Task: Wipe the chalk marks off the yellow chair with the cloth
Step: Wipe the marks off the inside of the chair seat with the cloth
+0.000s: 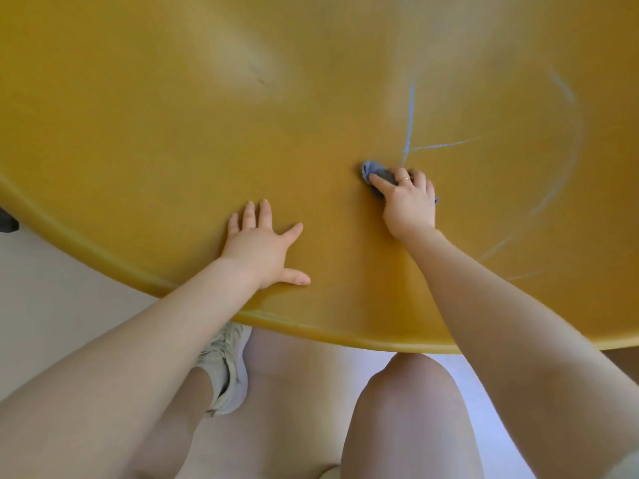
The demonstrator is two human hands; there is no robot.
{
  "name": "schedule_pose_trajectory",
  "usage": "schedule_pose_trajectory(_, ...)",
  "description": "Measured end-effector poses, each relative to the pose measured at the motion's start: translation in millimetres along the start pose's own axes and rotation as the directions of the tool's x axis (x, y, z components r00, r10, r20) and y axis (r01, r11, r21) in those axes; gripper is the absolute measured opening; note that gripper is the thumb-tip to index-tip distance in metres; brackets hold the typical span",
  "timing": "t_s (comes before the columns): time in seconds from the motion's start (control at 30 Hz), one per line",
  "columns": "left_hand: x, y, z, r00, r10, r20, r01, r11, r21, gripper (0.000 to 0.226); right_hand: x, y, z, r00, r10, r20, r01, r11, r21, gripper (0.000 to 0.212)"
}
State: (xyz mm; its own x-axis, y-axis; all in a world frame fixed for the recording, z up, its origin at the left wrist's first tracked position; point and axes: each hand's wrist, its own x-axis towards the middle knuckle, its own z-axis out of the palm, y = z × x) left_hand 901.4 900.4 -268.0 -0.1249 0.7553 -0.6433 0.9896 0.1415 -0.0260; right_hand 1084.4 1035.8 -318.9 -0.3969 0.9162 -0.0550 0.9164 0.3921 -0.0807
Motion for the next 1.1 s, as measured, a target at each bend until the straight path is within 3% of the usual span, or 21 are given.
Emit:
schedule_pose_trajectory(0.13,1,1,3,1.000,-0.008,-0.029,0.008,1.000,0.011,0.093,5,-5,2,0.997,0.071,0.012,-0.072,0.983,0.170,0.051)
schedule_pose_trajectory(0.27,-1,3,-2,1.000,-0.019,-0.006,0.019,0.999,0.026,0.095,-49,-29,6,0.995,-0.095,0.002,0.092,0.965,0.245,0.052)
schedule_pose_trajectory(0.43,-7,7,-6,1.000,-0.010,0.002,0.010,0.999,0.033,0.094,-133,-53,-3,0.977,-0.211,0.029,0.184,0.903,0.388,0.057)
schedule_pose_trajectory(0.63,-9,11,-4,0.981,0.195,0.013,-0.196,0.980,0.028,0.079,-149,-45,-16,0.951,-0.304,0.062,0.263,0.895,0.360,0.055)
schedule_pose_trajectory(0.7,-8,14,-5,0.981,0.190,0.034,-0.190,0.982,0.005,0.083,-131,-24,-14,0.965,-0.245,0.096,0.216,0.947,0.239,0.050)
schedule_pose_trajectory(0.77,-7,17,-6,0.983,0.180,0.041,-0.180,0.984,-0.004,0.086,-112,6,-12,0.989,-0.082,0.126,0.060,0.984,0.168,0.051)
schedule_pose_trajectory(0.87,-5,20,-7,0.984,0.173,0.046,-0.173,0.985,-0.002,0.085,-93,44,-16,0.978,0.181,0.103,-0.190,0.979,0.080,0.054)
schedule_pose_trajectory(0.93,-4,22,-6,0.984,0.167,0.054,-0.167,0.986,-0.014,0.083,-88,46,-17,0.956,0.278,0.091,-0.285,0.956,0.075,0.054)
schedule_pose_trajectory(1.0,-4,22,-5,0.985,0.164,0.058,-0.163,0.986,-0.029,0.083,-92,30,-17,0.951,0.296,0.086,-0.304,0.948,0.099,0.054)
schedule_pose_trajectory(1.1,-3,20,-4,0.985,0.164,0.053,-0.163,0.986,-0.031,0.083,-115,-9,-9,0.984,0.164,0.063,-0.171,0.975,0.139,0.060)
